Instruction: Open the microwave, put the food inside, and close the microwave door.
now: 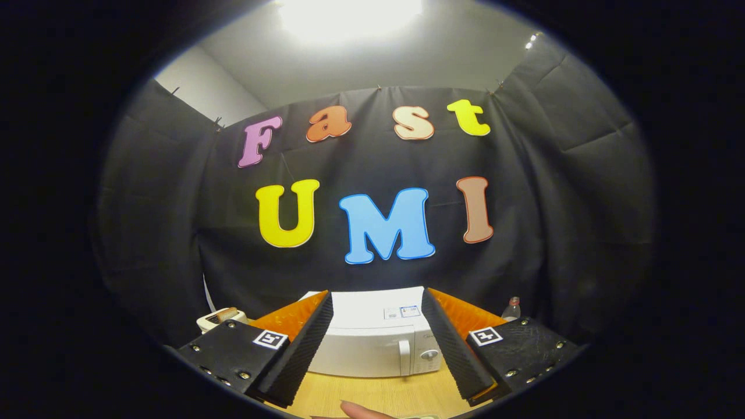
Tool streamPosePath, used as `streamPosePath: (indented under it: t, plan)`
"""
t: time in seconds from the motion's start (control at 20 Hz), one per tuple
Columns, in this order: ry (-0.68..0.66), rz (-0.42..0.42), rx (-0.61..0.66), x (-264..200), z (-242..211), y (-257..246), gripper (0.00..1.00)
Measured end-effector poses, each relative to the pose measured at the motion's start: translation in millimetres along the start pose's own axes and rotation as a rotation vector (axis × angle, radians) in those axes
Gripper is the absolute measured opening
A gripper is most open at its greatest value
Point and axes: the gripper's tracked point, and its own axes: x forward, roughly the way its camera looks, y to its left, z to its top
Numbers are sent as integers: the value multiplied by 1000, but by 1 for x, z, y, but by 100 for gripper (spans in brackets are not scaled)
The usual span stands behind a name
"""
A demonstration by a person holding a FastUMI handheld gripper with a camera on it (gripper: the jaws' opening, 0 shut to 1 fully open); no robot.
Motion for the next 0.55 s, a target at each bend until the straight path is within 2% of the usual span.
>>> streamPosePath:
  t: [0.55]
  plan:
    - [-151,31,-93,-16,20,16,98]
